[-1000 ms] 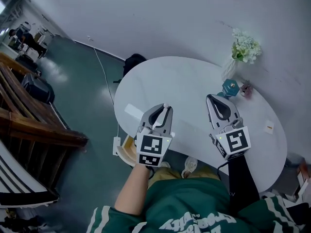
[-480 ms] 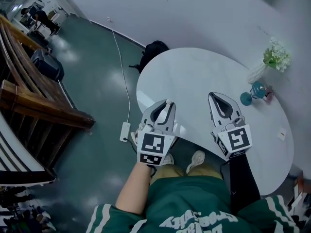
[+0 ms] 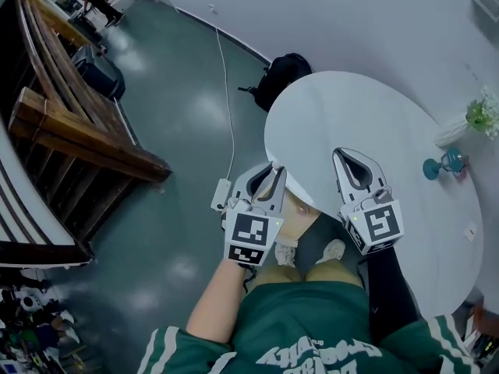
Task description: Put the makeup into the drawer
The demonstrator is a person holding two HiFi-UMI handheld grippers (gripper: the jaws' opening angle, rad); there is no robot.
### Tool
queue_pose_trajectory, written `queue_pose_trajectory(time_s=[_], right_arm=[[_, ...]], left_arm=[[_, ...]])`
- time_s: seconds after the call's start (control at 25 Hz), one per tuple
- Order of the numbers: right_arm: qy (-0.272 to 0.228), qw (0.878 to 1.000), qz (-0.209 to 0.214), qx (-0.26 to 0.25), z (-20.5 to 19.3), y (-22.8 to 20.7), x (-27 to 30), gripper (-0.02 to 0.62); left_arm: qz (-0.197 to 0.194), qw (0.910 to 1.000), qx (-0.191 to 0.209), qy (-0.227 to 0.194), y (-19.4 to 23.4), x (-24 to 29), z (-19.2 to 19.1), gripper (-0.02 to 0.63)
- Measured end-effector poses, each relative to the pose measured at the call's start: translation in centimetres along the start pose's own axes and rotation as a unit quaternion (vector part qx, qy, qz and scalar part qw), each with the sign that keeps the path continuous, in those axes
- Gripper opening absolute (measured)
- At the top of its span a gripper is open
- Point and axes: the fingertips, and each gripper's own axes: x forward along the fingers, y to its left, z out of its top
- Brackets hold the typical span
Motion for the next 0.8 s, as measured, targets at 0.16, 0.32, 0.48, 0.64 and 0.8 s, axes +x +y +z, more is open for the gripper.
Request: queue_pose_trajectory(time_s=[0.16,0.32,0.48,0.64,0.8], right_arm=[[-0.003,1.000,0.011,0.001,0.0,2.3,1.6,0.005],[0.000,1.000,0.012,0.002,-0.1,3.9,2.8,0.005],[0.008,1.000,0.007,0.001,-0.5,4.4,3.3,0.005],[0.024,1.000,-0.010,0.007,-1.7,3.4,2.6,0.005],[0.044,0.998,-0.031,0.014,-3.5,2.1,1.6,0.005]], left_arm=[[0.010,0.9999,-0.006,0.003,2.1,-1.4,-1.3,0.064],[-0.003,0.9999,-0.003,0.010,2.6,-1.9,-2.3,0.064],[-0.041,0.9980,0.018,0.044,0.8,-0.9,-5.6,0.064],[-0.086,0.9893,0.044,0.109,-1.2,1.0,-11.2,0.064],[-0.122,0.9750,0.056,0.177,-2.8,3.2,-17.1,0.064]])
